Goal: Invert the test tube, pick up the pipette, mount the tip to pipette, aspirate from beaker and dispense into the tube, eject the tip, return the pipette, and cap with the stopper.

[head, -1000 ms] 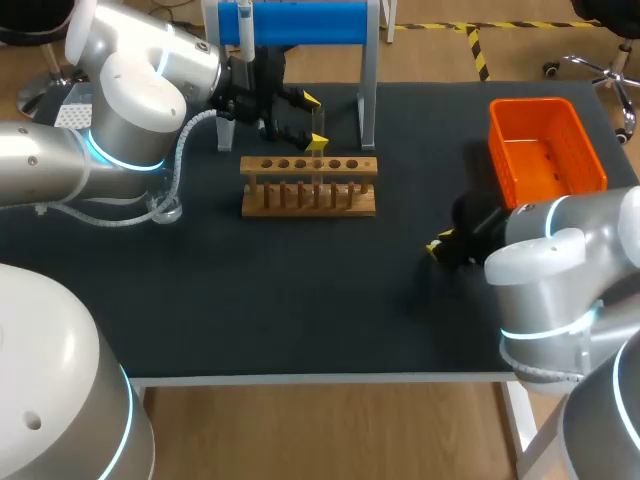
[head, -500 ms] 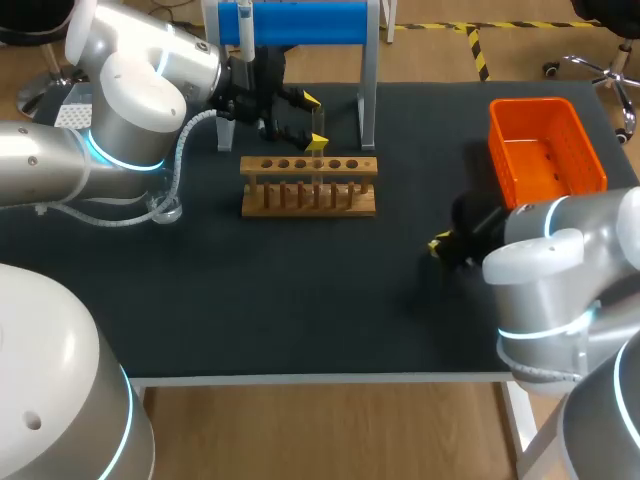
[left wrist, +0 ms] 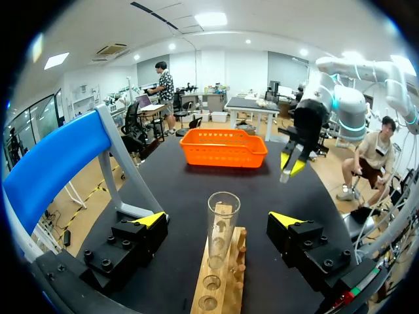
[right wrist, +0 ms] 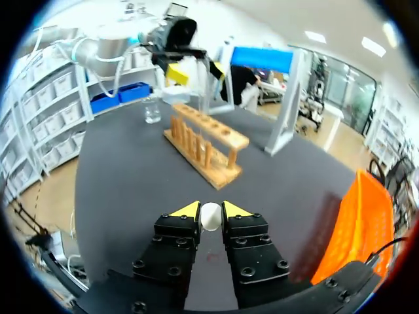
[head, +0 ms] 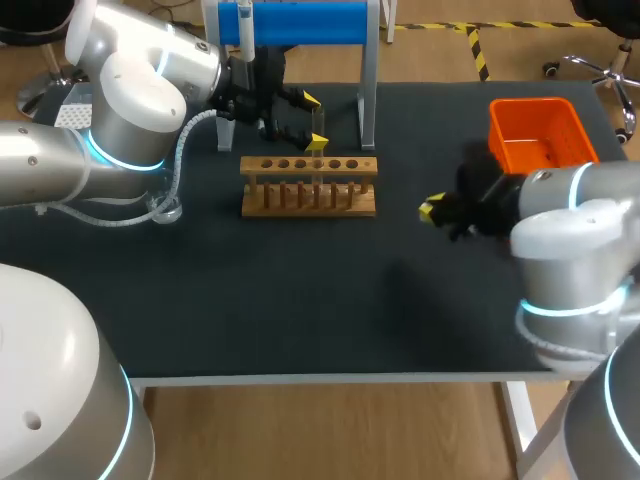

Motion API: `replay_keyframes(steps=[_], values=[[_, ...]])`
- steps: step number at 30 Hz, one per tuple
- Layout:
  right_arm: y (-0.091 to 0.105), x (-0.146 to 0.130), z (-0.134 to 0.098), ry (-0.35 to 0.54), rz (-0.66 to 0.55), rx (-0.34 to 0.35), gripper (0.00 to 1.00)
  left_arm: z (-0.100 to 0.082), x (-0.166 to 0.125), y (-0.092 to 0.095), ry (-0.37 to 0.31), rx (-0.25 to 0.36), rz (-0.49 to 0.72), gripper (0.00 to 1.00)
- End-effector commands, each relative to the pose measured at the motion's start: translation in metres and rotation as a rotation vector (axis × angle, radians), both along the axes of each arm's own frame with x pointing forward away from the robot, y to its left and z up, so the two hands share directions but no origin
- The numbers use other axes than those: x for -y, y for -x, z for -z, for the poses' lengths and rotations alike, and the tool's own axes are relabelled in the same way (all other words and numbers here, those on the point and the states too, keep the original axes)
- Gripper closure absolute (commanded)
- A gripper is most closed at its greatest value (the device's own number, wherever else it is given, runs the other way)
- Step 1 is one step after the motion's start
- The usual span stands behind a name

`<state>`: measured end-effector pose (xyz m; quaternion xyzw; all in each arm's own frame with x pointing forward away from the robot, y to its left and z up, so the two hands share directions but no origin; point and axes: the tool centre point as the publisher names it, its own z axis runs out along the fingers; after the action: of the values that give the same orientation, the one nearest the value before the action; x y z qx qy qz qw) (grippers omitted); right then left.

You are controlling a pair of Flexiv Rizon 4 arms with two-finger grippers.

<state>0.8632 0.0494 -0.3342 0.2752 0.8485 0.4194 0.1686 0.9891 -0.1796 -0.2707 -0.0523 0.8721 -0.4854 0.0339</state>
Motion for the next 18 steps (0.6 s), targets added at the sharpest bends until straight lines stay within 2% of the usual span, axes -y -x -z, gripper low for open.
replay_keyframes(steps=[1,6,10,18], values=[[0.023,0.046,-0.066,-0.039,-0.220,-0.123,1.00,0.000,0.000,-0.001,-0.002,-0.002,0.002,0.00],[0.029,0.047,-0.098,0.007,-0.284,-0.091,1.00,0.000,0.000,-0.001,-0.002,-0.002,0.002,0.00],[0.036,0.041,-0.120,0.016,-0.335,-0.092,1.00,0.000,0.000,-0.001,-0.002,-0.002,0.002,0.00],[0.042,0.024,-0.148,0.013,-0.386,-0.077,1.00,0.000,0.000,-0.001,-0.002,-0.002,0.002,0.00]])
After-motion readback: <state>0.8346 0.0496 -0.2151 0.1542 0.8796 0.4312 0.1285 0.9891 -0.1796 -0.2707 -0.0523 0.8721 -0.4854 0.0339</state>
